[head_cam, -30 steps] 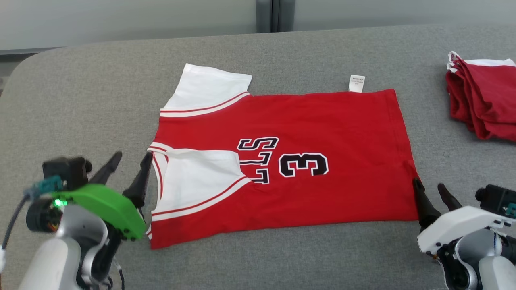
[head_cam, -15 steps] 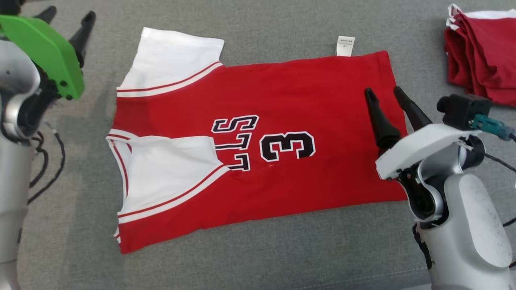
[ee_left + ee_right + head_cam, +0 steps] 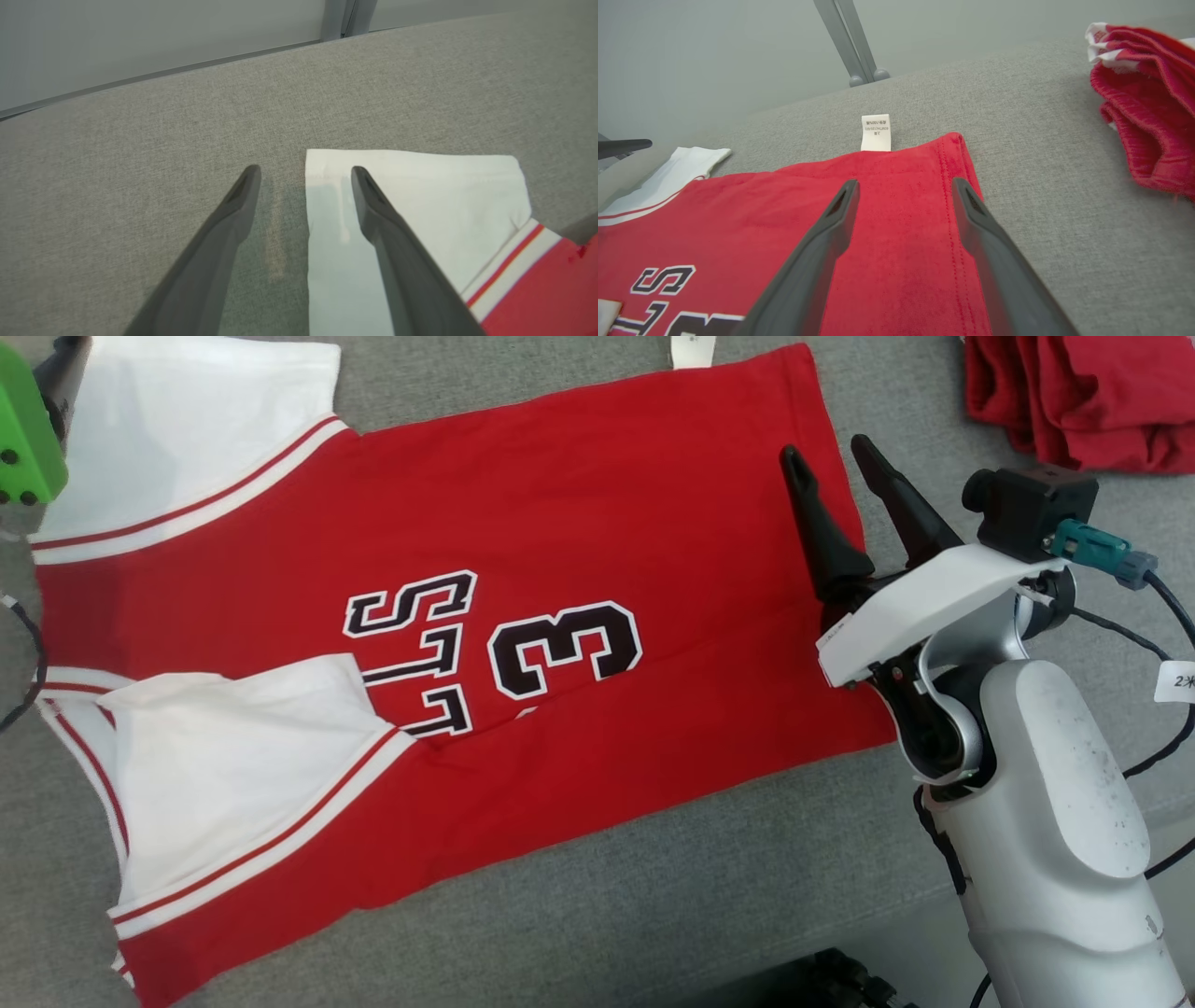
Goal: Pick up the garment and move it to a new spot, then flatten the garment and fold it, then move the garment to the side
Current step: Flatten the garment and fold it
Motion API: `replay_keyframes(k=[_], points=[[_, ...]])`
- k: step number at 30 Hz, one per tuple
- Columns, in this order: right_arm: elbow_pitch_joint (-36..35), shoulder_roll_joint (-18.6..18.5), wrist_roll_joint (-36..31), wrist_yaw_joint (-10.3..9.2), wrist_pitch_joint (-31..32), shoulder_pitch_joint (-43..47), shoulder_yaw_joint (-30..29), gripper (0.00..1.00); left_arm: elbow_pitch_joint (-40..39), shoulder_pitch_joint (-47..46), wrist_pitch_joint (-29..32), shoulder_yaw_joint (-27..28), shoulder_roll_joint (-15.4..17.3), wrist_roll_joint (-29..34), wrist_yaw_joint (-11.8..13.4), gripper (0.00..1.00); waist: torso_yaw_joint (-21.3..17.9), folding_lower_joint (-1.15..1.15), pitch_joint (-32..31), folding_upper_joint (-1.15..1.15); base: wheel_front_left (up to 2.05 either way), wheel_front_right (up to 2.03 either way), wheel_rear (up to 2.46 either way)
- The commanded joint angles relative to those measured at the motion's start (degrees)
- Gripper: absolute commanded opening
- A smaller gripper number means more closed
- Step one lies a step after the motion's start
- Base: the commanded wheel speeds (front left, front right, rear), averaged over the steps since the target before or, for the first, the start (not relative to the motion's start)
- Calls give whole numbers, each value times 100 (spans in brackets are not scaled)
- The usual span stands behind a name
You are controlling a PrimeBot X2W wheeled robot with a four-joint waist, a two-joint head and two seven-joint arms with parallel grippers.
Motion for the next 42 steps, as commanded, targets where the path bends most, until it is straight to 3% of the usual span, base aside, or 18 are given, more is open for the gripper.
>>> replay_keyframes(k=[1, 11, 12, 13, 15, 26, 34, 42], points=[[41, -2, 25, -1, -56, -106, 21, 100, 36, -119, 36, -7, 107, -29, -24, 100, -394, -1, 386, 0, 0, 0, 0], [232, -2, 126, -1, -199, -304, 161, 100, 269, -71, 219, -4, 303, 2, 146, 100, -541, -1, 494, 0, 0, 0, 0], [242, -7, 126, -1, -202, -324, 172, 100, 279, -66, 261, -13, 292, -24, 150, 80, -541, -1, 495, 0, 0, 0, 0], [247, -29, 131, -1, -199, -361, 174, 100, 274, -57, 273, -42, 279, -42, 137, 41, -533, -1, 492, 0, 0, 0, 0], [248, -95, 103, -1, -188, -437, 165, 100, 241, -39, 326, -75, 220, -107, 109, 0, -494, -1, 471, 0, 0, 0, 0], [678, -685, -227, -1, 524, -1334, 336, 100, -197, -237, 110, -301, -11, -314, 5, 0, 21, -1, 148, 0, 0, 0, 0], [1603, -1303, -352, -3, 1242, -1973, 726, 100, -490, -279, -289, -576, -278, -526, -36, 0, 579, -1, -92, 0, 0, 0, 0], [2608, -1599, -200, -3, 1718, -2437, 1072, 100, -852, -283, -558, -984, -425, -863, -38, 0, 1006, -1, -204, 0, 0, 0, 0]])
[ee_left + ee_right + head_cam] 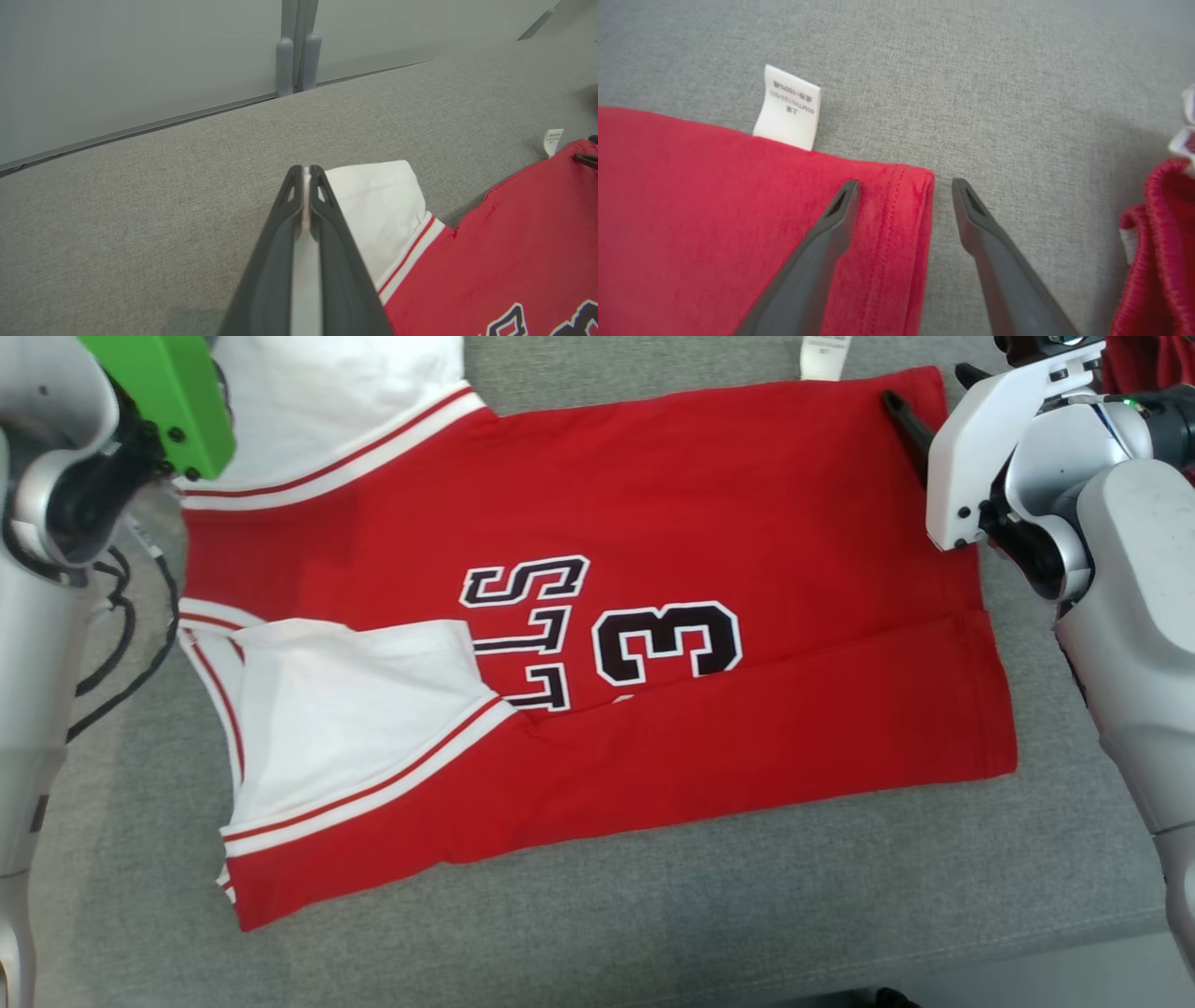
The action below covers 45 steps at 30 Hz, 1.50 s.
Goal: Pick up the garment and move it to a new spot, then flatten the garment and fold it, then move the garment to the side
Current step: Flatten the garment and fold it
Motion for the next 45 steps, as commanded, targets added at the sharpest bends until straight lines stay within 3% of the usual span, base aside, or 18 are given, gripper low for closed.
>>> replay_keyframes(k=[1, 3, 5, 7, 8, 9, 21, 30, 36, 45], points=[[129, -68, 57, -5, 65, -107, 51, 100, -92, -57, -64, -93, -25, -62, -20, 0, 231, -1, -124, 0, 0, 0, 0], [324, -133, 95, -5, 167, -181, 156, 100, -183, -27, -123, -217, -19, -169, -20, 0, 299, -1, -151, 0, 0, 0, 0], [489, -167, 157, -5, 247, -219, 231, 44, -261, 11, -175, -337, -22, -255, -21, 0, 348, -1, -185, 0, 0, 0, 0], [652, -205, 191, -5, 302, -264, 276, 29, -319, 48, -227, -436, -13, -322, -21, 0, 384, -1, -219, 0, 0, 0, 0], [736, -219, 211, -5, 304, -289, 291, 11, -338, 61, -245, -489, 7, -349, -20, 0, 401, -1, -239, 0, 0, 0, 0], [790, -222, 229, -5, 299, -302, 304, 0, -346, 70, -262, -524, 24, -377, -20, 0, 412, -1, -255, 0, 0, 0, 0], [962, -243, 107, -6, -1037, -245, 469, 0, -578, 362, -663, -684, 286, -725, -21, 0, 456, -1, -596, 0, 0, 0, 0], [287, -762, 280, -5, -2257, 826, 887, 0, -1576, 1839, -1119, -570, 622, -1157, 92, 0, 575, -1, -1118, 0, 0, 0, 0], [-111, -978, 409, -5, -2505, 1547, 752, 0, -2161, 2866, -1403, -508, 778, -1332, 320, 0, 652, -1, -1376, 0, 0, 0, 0], [-850, -1164, 444, -5, -2495, 2551, 360, 0, -2601, 4058, -1934, -478, 679, -1543, 580, 0, 758, -1, -1565, 0, 0, 0, 0]])
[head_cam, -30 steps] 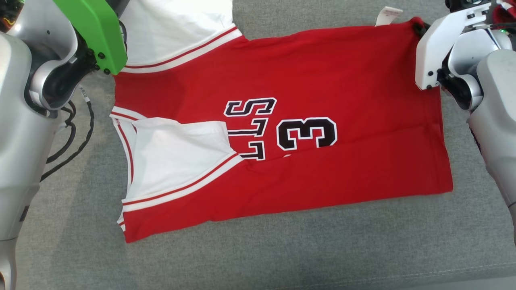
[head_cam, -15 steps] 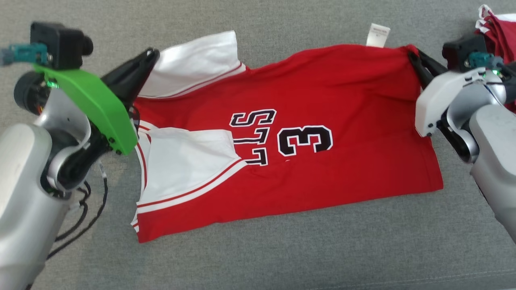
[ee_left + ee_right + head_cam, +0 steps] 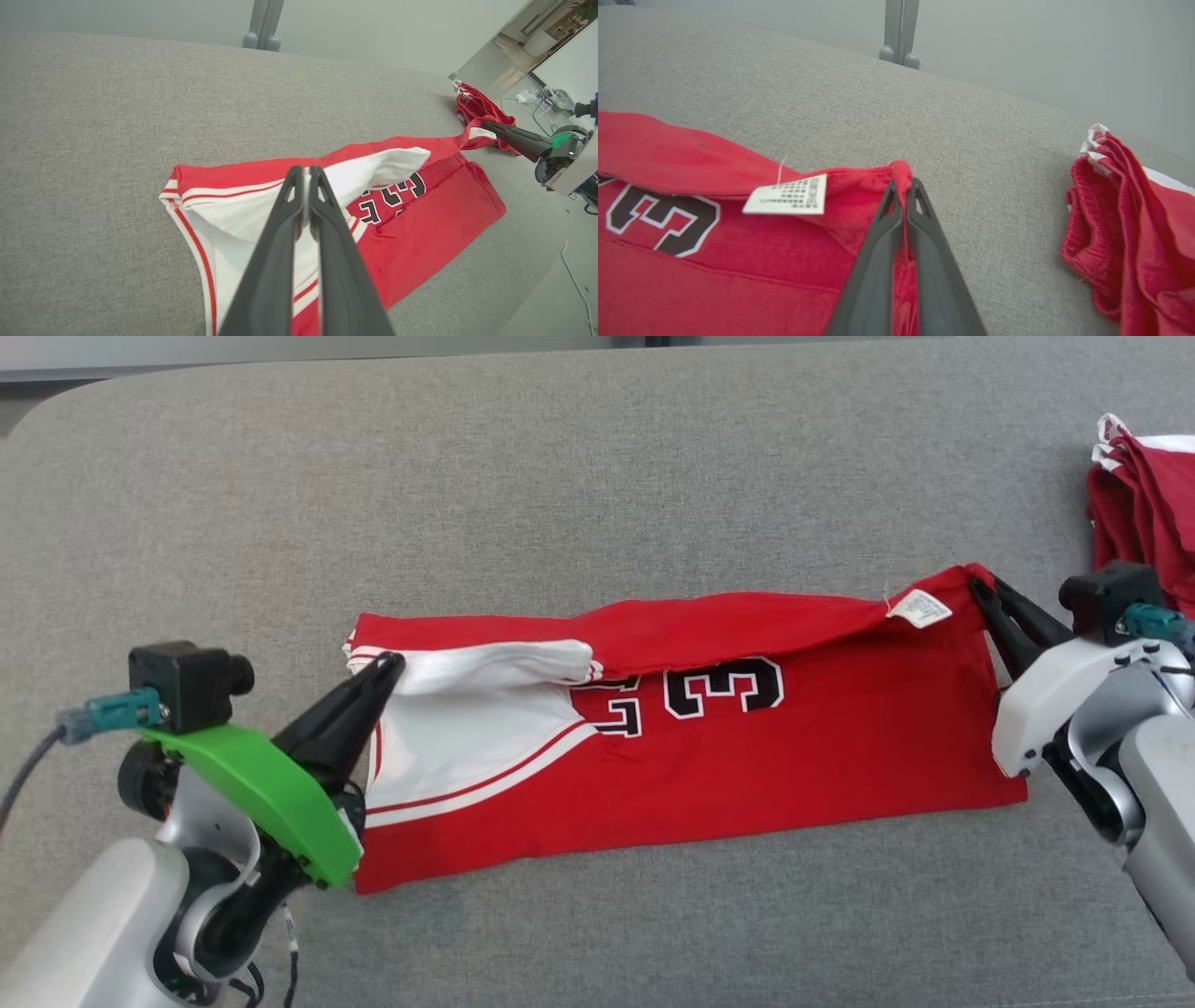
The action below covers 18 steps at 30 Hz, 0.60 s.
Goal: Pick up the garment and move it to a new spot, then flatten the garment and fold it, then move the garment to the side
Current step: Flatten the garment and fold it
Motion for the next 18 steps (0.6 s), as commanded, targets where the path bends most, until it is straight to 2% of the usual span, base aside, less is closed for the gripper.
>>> replay_keyframes(k=[1, 5, 15, 18], points=[[-107, -56, -44, -6, 18, 221, -95, 0, -45, 199, -96, -17, -89, -70, 32, 0, 44, 0, -40, 0, 0, 0, 0], [-297, 8, -87, -6, 89, 578, -351, 0, 39, 466, -278, -130, -206, 13, 54, 0, 84, 0, -70, 0, 0, 0, 0], [-523, 238, -423, -6, 25, 1162, -735, 0, 864, 720, -776, -362, -602, 196, -41, 0, 66, 0, -91, 0, 0, 0, 0], [-556, 282, -595, -6, -117, 1271, -769, 22, 1060, 811, -844, -428, -592, 261, -61, 0, 47, 0, -107, 0, 0, 0, 0]])
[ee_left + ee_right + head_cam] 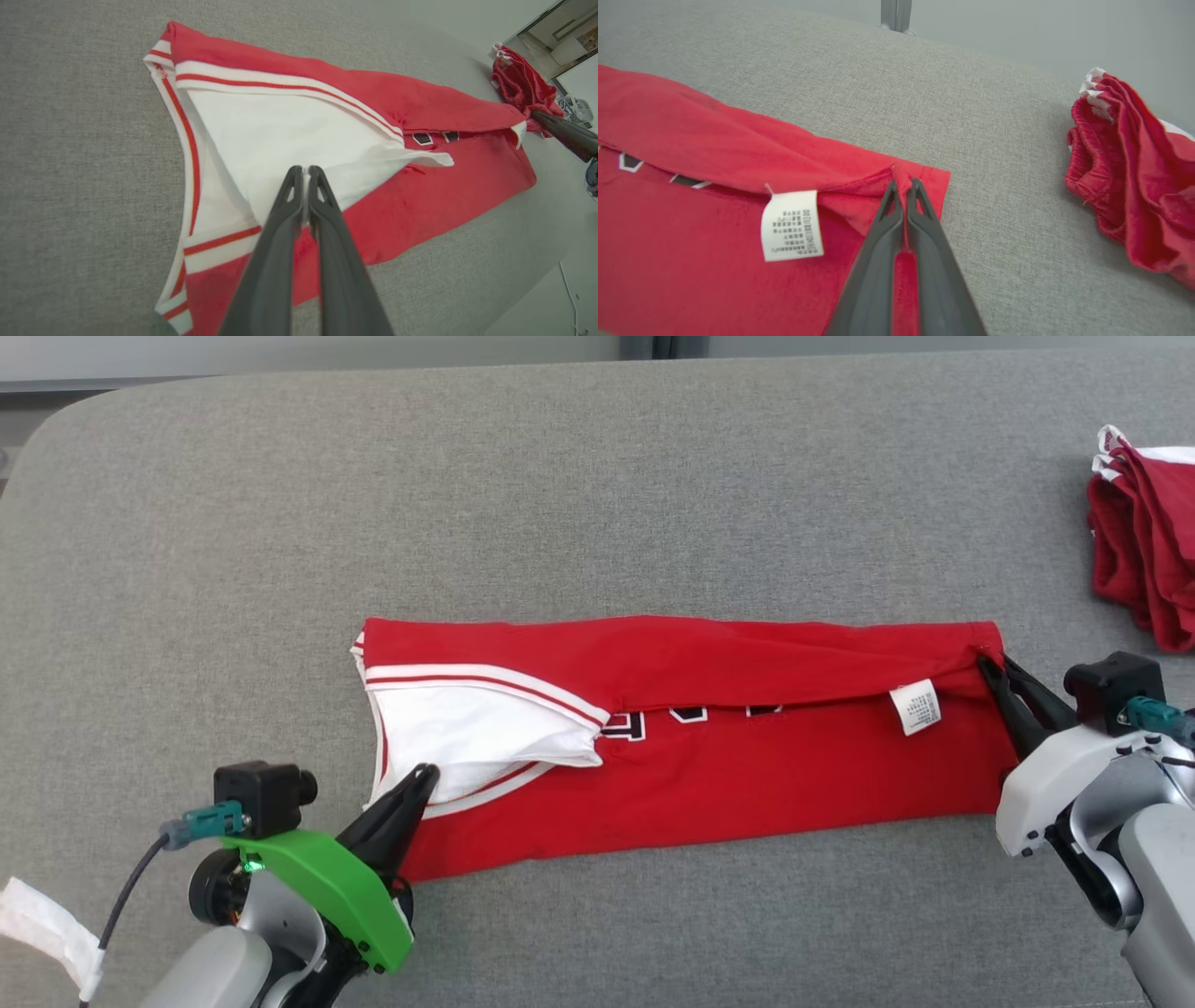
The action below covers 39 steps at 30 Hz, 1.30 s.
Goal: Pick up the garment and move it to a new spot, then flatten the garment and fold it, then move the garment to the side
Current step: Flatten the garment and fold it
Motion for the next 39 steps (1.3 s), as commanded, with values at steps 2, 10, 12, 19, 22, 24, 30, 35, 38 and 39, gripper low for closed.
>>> replay_keyframes(k=[2, 10, 12, 19, 22, 24, 30, 35, 38, 39], points=[[31, 45, -150, -7, -141, 132, -85, 45, 127, 135, -112, 8, -16, 26, -29, 0, -13, 0, -22, 0, 0, 0, 0], [49, 316, -511, -7, -448, 556, -380, 100, 218, 312, -776, 83, -78, 397, 205, 100, -19, 0, -129, 0, 0, 0, 0], [17, 365, -529, -7, -423, 726, -459, 100, 178, 377, -952, 137, -95, 463, 287, 100, -25, 0, -182, 0, 0, 0, 0], [-231, 273, -684, -7, -177, 1168, -671, 100, 58, 530, -1502, 318, -221, 648, 676, 100, -55, 0, -375, 0, 0, 0, 0], [-378, 347, -620, -7, -145, 1176, -912, 100, 72, 514, -1647, 328, -294, 793, 813, 100, -63, 0, -457, 0, 0, 0, 0], [-467, 430, -593, -7, -109, 1150, -1059, 100, 90, 493, -1732, 344, -367, 874, 904, 100, -58, 0, -532, 0, 0, 0, 0], [-609, 694, -627, -7, 167, 1003, -1515, 100, 197, 452, -1880, 349, -644, 1064, 1036, 100, 33, 0, -787, 0, 0, 0, 0], [-485, 913, -693, -7, 349, 956, -1680, 100, 385, 440, -1940, 345, -849, 1292, 1138, 100, 179, 0, -1014, 0, 0, 0, 0], [-299, 1059, -650, -7, 425, 983, -1751, 100, 464, 489, -1970, 412, -981, 1412, 1184, 100, 276, 0, -1105, 0, 0, 0, 0], [-210, 1093, -645, -7, 437, 1005, -1783, 100, 488, 519, -1978, 459, -1024, 1449, 1195, 100, 319, 0, -1128, 0, 0, 0, 0]])
